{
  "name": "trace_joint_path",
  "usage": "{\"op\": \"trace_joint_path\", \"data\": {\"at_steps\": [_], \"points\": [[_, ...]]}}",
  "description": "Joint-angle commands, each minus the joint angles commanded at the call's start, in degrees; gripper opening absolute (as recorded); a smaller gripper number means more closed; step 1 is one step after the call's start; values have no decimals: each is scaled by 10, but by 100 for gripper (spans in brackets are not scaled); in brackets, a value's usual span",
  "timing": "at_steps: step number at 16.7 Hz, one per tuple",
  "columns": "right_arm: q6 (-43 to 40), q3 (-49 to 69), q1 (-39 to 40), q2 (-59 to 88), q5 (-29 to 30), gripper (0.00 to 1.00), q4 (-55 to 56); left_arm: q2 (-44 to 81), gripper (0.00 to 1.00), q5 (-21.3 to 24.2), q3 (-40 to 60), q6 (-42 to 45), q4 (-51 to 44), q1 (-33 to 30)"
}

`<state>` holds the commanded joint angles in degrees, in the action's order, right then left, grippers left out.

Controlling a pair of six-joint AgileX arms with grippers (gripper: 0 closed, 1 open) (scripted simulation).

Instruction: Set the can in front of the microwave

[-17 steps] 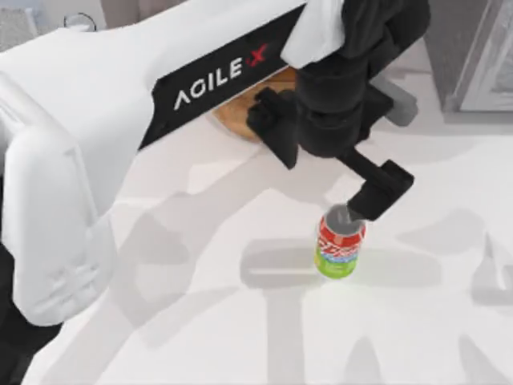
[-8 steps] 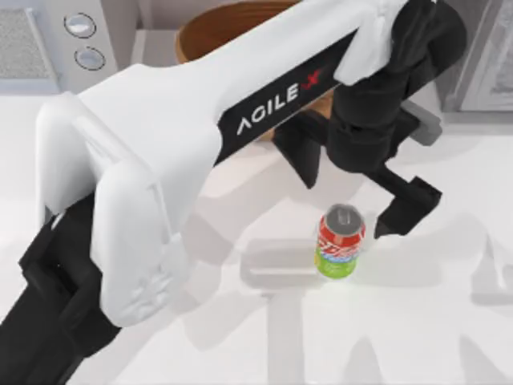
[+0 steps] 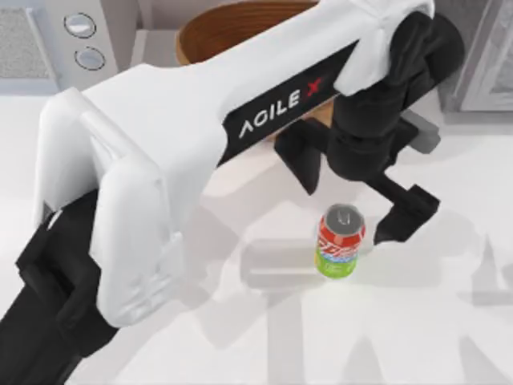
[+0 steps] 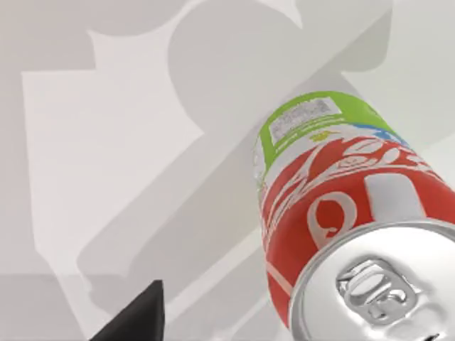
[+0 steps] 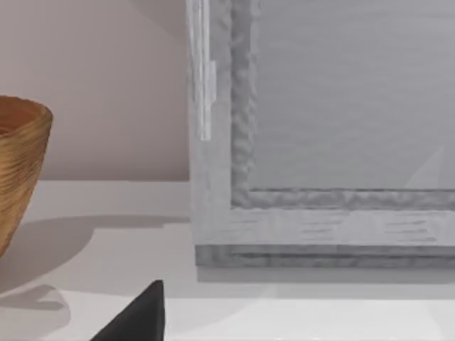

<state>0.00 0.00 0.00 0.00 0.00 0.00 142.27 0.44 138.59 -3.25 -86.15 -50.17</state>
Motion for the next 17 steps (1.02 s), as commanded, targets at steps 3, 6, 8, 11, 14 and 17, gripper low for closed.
{"op": "trace_joint_path", "data": {"at_steps": [3,6,8,11,14,17], "points": [[0,0,0,0,0,100,0,-10,100,0,-72,-1,58,0],[0,0,0,0,0,100,0,-16,100,0,-130,-1,110,-1],[0,0,0,0,0,100,0,-18,100,0,-139,-2,118,-1],[0,0,0,0,0,100,0,-18,100,0,-139,-2,118,-1],[0,0,0,0,0,100,0,-18,77,0,-139,-2,118,-1],[0,0,0,0,0,100,0,-18,55,0,-139,-2,118,-1]]}}
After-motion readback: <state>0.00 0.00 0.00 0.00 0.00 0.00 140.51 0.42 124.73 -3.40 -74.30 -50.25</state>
